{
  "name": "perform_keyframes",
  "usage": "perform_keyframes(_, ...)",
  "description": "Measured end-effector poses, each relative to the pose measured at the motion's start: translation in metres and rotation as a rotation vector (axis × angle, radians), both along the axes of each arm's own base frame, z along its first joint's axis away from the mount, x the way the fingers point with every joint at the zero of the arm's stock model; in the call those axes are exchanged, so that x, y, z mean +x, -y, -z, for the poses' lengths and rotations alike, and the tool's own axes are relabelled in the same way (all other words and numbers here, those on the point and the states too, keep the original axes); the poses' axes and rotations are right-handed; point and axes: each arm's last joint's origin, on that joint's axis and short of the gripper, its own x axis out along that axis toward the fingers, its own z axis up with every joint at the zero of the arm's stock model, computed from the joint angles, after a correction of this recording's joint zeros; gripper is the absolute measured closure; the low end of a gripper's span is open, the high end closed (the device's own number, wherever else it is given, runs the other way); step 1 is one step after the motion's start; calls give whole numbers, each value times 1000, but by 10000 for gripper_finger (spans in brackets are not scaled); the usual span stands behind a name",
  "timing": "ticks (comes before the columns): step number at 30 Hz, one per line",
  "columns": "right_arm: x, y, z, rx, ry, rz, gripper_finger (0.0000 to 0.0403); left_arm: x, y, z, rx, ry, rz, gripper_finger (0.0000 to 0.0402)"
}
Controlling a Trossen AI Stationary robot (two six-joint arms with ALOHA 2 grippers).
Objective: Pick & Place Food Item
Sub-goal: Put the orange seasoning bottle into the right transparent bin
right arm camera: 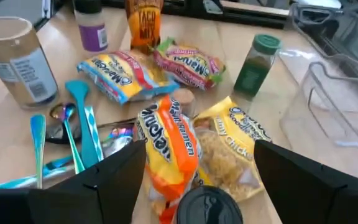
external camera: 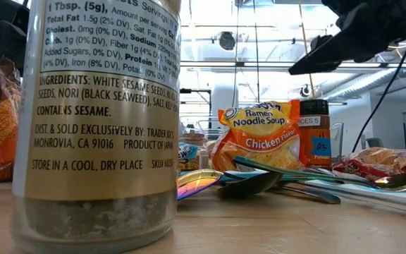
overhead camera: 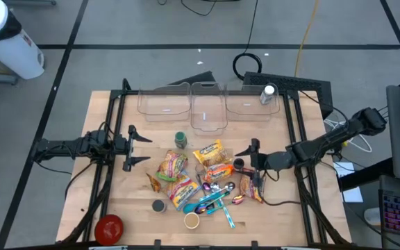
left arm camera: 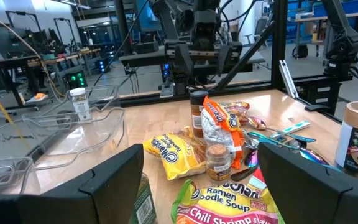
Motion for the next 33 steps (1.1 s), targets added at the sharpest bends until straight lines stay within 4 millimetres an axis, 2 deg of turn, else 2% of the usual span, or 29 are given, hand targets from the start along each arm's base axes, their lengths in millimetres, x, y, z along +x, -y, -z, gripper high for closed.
perform_keyframes(11, 1, 4, 17, -28, -143, 33, 112, 0, 0, 0, 0, 0, 0, 78)
perform_keyframes(21, 6, 11, 30, 17, -220, 105, 112, 0, 0, 0, 0, 0, 0, 78)
perform_keyframes(25, 10, 12, 36, 60, -266, 49, 112, 0, 0, 0, 0, 0, 0, 78)
perform_keyframes(33, 9, 13, 33, 69, -243, 52, 112, 0, 0, 0, 0, 0, 0, 78)
